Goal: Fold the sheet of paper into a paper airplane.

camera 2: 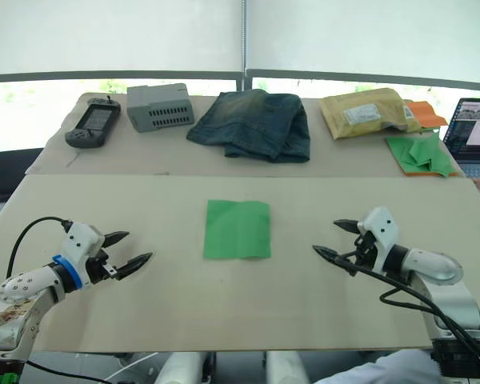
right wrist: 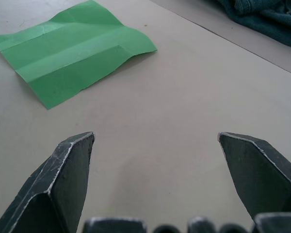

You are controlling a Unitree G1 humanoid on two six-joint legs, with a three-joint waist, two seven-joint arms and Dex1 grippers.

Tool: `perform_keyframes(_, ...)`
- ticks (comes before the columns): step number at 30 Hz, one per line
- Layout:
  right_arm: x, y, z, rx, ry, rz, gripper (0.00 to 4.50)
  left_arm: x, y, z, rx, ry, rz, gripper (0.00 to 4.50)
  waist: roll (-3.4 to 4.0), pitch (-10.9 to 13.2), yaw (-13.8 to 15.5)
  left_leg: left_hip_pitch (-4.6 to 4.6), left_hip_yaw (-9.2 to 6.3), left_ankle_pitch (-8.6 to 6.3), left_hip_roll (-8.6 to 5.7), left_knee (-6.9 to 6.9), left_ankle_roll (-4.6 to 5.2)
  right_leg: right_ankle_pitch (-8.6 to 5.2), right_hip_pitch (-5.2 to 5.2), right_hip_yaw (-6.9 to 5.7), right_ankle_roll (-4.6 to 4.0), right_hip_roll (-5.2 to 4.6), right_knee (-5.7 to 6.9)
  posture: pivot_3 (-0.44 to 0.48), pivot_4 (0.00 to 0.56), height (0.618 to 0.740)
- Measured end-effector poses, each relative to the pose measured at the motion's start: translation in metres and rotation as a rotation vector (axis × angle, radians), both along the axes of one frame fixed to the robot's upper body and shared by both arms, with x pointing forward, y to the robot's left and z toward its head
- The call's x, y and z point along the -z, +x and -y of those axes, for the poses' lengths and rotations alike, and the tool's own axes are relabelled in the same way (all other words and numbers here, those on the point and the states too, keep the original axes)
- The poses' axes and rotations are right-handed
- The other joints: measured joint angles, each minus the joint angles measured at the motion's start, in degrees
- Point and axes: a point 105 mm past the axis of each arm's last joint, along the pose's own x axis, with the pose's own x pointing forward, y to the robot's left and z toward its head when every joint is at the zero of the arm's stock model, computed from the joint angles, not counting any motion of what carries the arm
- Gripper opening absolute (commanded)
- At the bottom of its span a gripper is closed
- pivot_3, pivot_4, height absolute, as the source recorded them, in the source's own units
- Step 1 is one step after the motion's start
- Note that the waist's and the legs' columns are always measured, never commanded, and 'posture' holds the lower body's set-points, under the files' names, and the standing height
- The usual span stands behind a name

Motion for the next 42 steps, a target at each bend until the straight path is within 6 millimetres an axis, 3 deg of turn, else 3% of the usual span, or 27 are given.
perform_keyframes(4,0.004,-0.004,0.005,-0.007,-0.016,-0.02,4.5,-0.005,-0.003,0.01,0.068,-0.05,-0.028,4.48,0.0,0.0,0.1,-0.02,-0.01,0.0,-0.01,0.01,0.0,0.0,0.0,0.0,0.0,-0.01,-0.01,0.0,0.15,0.728)
perform_keyframes(9,-0.003,-0.01,0.008,-0.055,-0.07,-0.053,4.5,-0.033,-0.009,0.034,0.255,-0.137,-0.049,4.48,0.01,0.0,0.1,0.02,0.0,0.0,-0.01,0.03,0.0,-0.01,0.02,0.0,0.01,0.0,0.02,0.0,0.15,0.728)
perform_keyframes(15,-0.023,-0.027,-0.01,-0.183,-0.131,-0.101,4.5,-0.057,-0.017,0.061,0.479,-0.097,-0.075,4.48,0.01,0.0,0.0,0.02,-0.03,0.0,-0.04,0.01,0.0,-0.04,0.01,-0.01,-0.03,0.12,0.03,0.0,0.15,0.728)
perform_keyframes(21,-0.025,-0.037,-0.025,-0.226,-0.138,-0.148,4.5,-0.058,-0.019,0.08,0.621,-0.035,-0.105,4.48,-0.01,0.0,0.2,-0.02,-0.03,0.0,-0.09,0.06,0.0,-0.04,0.01,-0.01,-0.01,0.11,0.03,0.0,0.15,0.728)
perform_keyframes(32,-0.002,-0.021,-0.023,-0.052,-0.076,-0.162,4.5,-0.068,0.021,0.103,0.616,-0.072,-0.043,4.48,-0.01,0.0,0.0,-0.07,-0.06,0.0,-0.17,0.1,0.0,0.0,0.01,0.0,0.04,0.12,0.02,0.0,0.15,0.728)
perform_keyframes(42,-0.011,-0.01,-0.038,-0.001,-0.062,-0.141,4.5,-0.031,0.051,0.12,0.592,0.012,-0.099,4.48,-0.01,0.0,0.2,-0.13,-0.09,0.01,-0.2,0.11,0.01,0.01,0.01,0.0,0.05,0.13,0.01,0.0,0.15,0.728)
